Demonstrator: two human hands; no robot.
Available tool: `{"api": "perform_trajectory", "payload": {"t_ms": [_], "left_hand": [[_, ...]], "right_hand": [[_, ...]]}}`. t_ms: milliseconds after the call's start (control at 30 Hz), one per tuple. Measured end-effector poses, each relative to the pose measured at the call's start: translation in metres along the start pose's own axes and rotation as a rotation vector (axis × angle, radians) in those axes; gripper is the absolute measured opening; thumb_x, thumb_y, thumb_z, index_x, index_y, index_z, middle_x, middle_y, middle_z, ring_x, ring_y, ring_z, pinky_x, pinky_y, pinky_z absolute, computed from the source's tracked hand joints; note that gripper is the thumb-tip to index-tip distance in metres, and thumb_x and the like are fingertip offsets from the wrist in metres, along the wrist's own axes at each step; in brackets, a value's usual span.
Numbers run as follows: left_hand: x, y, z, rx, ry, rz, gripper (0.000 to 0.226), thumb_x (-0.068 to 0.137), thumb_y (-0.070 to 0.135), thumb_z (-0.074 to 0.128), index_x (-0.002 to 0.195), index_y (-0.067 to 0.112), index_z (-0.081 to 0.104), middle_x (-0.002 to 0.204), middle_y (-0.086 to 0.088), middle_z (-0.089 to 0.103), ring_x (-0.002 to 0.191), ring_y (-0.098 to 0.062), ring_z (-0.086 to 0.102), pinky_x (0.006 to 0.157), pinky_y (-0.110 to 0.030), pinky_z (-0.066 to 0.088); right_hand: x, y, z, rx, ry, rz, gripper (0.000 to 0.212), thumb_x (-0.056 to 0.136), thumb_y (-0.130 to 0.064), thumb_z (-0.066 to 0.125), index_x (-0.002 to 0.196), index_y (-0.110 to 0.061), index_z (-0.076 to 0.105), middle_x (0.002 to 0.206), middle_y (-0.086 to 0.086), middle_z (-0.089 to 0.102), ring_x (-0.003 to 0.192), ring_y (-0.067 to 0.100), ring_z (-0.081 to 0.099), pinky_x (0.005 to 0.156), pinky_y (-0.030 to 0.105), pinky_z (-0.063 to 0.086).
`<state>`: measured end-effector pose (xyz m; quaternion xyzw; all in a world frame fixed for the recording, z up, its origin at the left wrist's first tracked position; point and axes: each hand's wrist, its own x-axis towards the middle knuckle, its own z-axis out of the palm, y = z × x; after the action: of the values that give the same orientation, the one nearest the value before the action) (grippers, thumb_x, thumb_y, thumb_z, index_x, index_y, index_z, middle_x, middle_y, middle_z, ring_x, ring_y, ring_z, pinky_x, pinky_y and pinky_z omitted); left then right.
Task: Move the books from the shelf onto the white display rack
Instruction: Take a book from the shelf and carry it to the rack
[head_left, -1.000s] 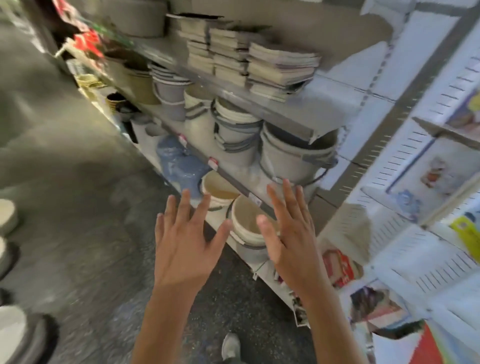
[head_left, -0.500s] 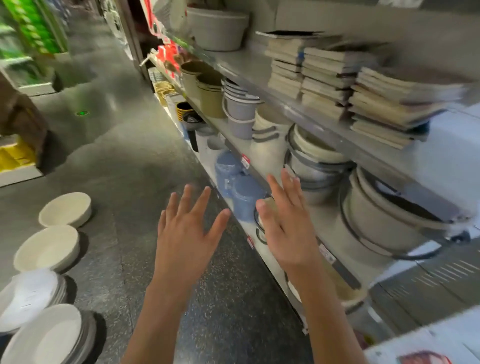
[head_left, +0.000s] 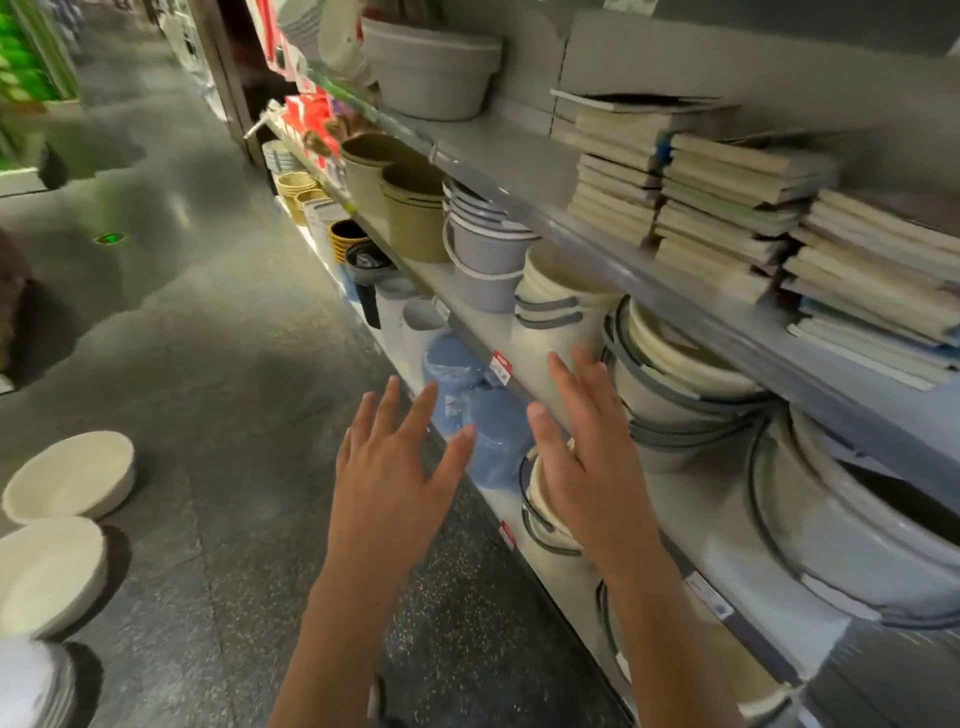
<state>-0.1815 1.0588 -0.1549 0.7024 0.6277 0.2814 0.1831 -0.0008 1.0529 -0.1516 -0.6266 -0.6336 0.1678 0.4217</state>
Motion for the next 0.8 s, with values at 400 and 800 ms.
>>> {"api": "perform_trajectory", "payload": {"t_ms": [400, 800], "left_hand": [[0.190, -0.062, -0.044, -0.105, -0.101, 0.262, 0.087, 0.080, 0.081, 0.017, 0.153, 0.037, 0.032, 0.165, 0.002, 0.019, 0.153, -0.019, 0.010, 0.120, -0.044, 0.019], [0.312, -0.043, -0.007, -0.237, -0.185, 0.429, 0.081, 0.086, 0.077, 0.022, 0.153, 0.033, 0.034, 0.163, 0.000, 0.025, 0.151, -0.020, 0.018, 0.120, -0.047, 0.025]], "right_hand": [[0.123, -0.050, 0.089, -0.112, 0.215, 0.077, 0.060, 0.095, -0.059, 0.032, 0.150, -0.035, 0.030, 0.162, -0.009, 0.021, 0.150, 0.006, 0.013, 0.121, 0.019, 0.009], [0.217, -0.022, 0.103, -0.176, 0.392, 0.200, 0.073, 0.091, -0.066, 0.026, 0.152, -0.027, 0.036, 0.163, -0.008, 0.022, 0.151, 0.007, 0.012, 0.123, 0.032, 0.014]]}}
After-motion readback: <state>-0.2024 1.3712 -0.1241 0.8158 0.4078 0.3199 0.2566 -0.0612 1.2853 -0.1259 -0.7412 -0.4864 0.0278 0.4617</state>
